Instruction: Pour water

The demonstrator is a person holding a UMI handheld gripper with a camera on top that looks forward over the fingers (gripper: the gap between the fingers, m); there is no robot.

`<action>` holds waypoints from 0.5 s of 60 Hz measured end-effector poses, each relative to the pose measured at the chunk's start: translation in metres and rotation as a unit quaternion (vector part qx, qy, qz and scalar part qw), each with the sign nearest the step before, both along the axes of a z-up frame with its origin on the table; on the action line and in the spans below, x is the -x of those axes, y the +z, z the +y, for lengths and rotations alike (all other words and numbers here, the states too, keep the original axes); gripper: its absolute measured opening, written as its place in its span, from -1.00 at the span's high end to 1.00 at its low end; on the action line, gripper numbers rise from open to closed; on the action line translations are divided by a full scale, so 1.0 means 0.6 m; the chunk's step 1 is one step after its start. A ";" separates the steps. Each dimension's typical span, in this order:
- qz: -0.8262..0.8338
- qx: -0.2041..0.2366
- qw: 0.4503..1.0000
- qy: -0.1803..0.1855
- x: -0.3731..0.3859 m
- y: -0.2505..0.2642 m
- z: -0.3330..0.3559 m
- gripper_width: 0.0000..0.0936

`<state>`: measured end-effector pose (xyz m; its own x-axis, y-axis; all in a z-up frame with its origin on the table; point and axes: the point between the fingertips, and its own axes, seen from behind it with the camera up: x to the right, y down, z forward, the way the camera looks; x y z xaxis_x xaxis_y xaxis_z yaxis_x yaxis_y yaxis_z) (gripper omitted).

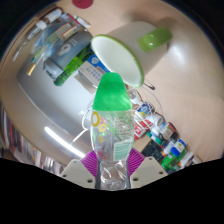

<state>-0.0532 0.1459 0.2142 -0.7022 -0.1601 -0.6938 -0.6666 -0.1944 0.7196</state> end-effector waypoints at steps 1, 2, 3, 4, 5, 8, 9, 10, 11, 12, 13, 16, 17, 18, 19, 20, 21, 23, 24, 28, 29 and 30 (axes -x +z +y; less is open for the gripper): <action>-0.016 -0.003 1.000 0.004 0.003 0.000 0.000 0.27; -0.034 -0.007 0.999 0.008 0.007 0.001 -0.001 0.26; -0.055 -0.011 0.998 0.014 0.011 0.002 -0.002 0.27; -0.076 -0.016 0.997 0.023 0.008 0.003 -0.009 0.27; -0.103 -0.016 0.994 0.026 0.015 0.009 -0.007 0.27; -0.188 -0.040 0.981 0.034 0.013 0.030 -0.012 0.27; -0.219 -0.051 0.974 0.034 0.007 0.042 -0.014 0.27; -0.251 -0.063 0.965 0.032 0.002 0.057 -0.016 0.27; -0.284 -0.076 0.955 0.031 -0.004 0.072 -0.018 0.27; -0.314 -0.098 0.944 0.034 -0.017 0.083 -0.025 0.27; -0.347 -0.111 0.931 0.031 -0.024 0.099 -0.026 0.27; -0.452 -0.137 0.881 0.017 -0.046 0.159 -0.028 0.27; -0.487 -0.148 0.860 0.011 -0.059 0.176 -0.029 0.27; -0.523 -0.158 0.838 0.003 -0.073 0.195 -0.030 0.27; -0.559 -0.166 0.813 -0.007 -0.089 0.214 -0.031 0.26; -0.593 -0.174 0.786 -0.019 -0.106 0.232 -0.032 0.27; -0.624 -0.189 0.757 -0.032 -0.129 0.246 -0.035 0.26; -0.684 -0.180 0.704 -0.055 -0.155 0.279 -0.028 0.26; -0.710 -0.178 0.678 -0.067 -0.177 0.291 -0.029 0.26; -0.790 -0.161 0.582 -0.110 -0.265 0.323 -0.027 0.26; -0.804 -0.154 0.561 -0.119 -0.289 0.324 -0.028 0.26; -0.819 -0.143 0.541 -0.127 -0.315 0.319 -0.028 0.26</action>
